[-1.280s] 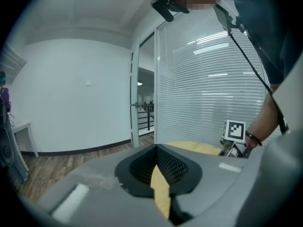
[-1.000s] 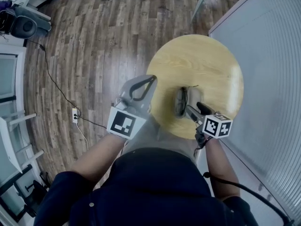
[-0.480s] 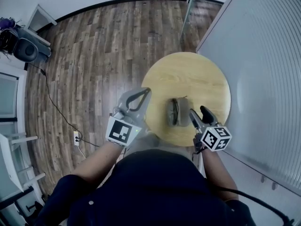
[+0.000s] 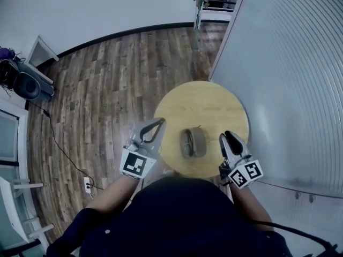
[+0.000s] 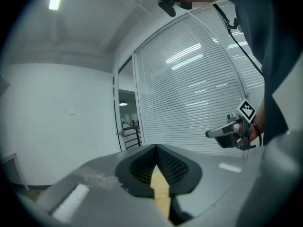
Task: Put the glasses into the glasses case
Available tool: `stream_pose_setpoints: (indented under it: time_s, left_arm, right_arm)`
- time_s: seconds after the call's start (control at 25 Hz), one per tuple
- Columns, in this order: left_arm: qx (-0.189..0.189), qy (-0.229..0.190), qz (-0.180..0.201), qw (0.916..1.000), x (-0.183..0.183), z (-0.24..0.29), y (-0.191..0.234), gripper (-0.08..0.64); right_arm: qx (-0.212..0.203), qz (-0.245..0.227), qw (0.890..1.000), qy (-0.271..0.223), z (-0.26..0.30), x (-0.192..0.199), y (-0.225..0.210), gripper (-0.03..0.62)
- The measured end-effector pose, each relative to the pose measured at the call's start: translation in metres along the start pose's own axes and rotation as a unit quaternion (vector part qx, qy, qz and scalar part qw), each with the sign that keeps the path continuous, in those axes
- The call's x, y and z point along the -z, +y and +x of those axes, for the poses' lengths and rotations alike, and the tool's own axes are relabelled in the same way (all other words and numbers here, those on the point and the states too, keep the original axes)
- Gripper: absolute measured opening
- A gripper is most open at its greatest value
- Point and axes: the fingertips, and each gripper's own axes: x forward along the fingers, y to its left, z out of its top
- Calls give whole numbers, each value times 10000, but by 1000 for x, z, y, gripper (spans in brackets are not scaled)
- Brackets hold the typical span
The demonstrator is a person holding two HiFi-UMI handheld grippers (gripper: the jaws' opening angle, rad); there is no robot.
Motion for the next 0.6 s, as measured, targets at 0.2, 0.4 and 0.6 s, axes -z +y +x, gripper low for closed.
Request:
stream_pose_setpoints:
  time_s: [0.2,0.4,0.6]
  left_arm:
    - [-114,-127,-201,9997,-17,-1,-9,6]
    - [-12,-51,-127,9999,-8,0,-24,6]
    - [-115,-64,-247,9996,-11,-3,-26,6]
  right_arm:
    - [112,-693,9974,-183,-21,-30,10,11]
    - [175,-896,9956,-213,-33,-41,9,9]
    - [289,-795,9963,-144,-35,-39,0,9]
